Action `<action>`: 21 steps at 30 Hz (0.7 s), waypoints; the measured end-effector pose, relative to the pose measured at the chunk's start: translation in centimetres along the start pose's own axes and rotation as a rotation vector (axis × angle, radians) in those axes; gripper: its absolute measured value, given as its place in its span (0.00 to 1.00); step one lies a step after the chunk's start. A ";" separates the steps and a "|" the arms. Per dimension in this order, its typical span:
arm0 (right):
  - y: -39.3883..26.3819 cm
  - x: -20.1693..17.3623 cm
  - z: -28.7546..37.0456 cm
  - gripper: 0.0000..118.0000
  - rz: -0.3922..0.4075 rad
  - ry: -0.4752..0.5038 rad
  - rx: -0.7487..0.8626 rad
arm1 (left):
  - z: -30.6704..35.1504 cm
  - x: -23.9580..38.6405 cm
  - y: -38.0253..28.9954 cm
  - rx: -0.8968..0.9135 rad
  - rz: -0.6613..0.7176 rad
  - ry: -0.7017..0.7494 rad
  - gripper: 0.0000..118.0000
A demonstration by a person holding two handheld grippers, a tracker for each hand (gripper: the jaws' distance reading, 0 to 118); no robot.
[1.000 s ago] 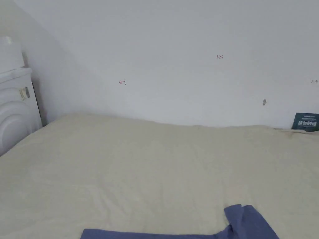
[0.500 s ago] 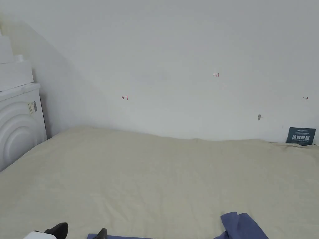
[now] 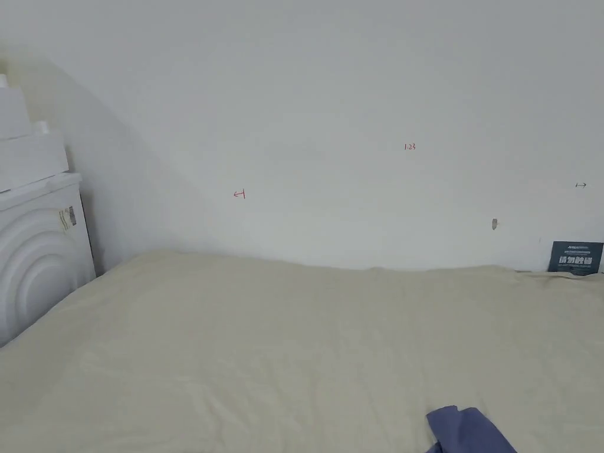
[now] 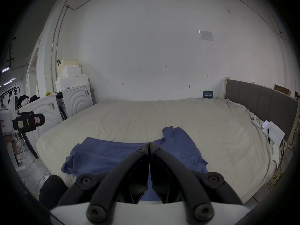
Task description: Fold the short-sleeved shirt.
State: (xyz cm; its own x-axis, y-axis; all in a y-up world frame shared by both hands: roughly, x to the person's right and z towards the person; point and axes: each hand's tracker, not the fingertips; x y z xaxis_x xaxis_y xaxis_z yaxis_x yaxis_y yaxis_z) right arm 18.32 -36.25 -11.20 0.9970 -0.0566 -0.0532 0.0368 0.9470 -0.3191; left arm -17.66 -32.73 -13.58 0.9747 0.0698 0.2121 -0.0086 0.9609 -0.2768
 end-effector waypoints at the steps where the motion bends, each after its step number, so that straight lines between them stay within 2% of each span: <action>1: -0.1 0.0 0.0 0.00 0.003 0.001 0.003 | 0.0 0.0 -0.3 -0.020 -0.006 0.008 0.00; 9: 0.0 0.2 0.1 0.00 -0.033 0.006 -0.004 | -2.5 -1.6 -1.7 -0.121 -0.044 0.030 0.00; 11: -0.2 0.2 0.1 0.00 -0.045 -0.007 -0.004 | -4.0 -2.9 -1.7 -0.189 -0.011 0.023 0.00; 16: -0.8 0.6 -0.3 0.00 -0.073 -0.004 -0.027 | -10.1 -5.6 -2.0 -0.265 -0.033 0.055 0.00; 18: -1.0 0.9 -0.6 0.00 -0.076 0.002 -0.041 | -13.5 -6.6 -2.0 -0.316 -0.032 0.059 0.12; 19: -1.1 1.0 -0.8 0.00 -0.082 -0.003 -0.045 | -15.3 -7.2 -2.1 -0.310 -0.028 0.061 0.23; 20: -1.1 1.2 -1.0 0.00 -0.088 -0.005 -0.052 | -17.1 -7.7 -2.1 -0.324 -0.021 0.065 0.47; 21: -1.2 1.4 -1.2 0.00 -0.096 -0.002 -0.063 | -19.6 -8.2 -2.1 -0.398 -0.016 0.082 0.67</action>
State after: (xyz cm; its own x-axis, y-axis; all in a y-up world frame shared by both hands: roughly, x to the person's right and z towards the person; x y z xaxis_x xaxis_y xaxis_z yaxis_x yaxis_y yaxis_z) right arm 19.58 -37.84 -12.07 0.9892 -0.1452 -0.0180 0.1275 0.9155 -0.3817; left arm -21.29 -40.62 -33.10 0.9888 0.0189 0.1481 0.0776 0.7819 -0.6185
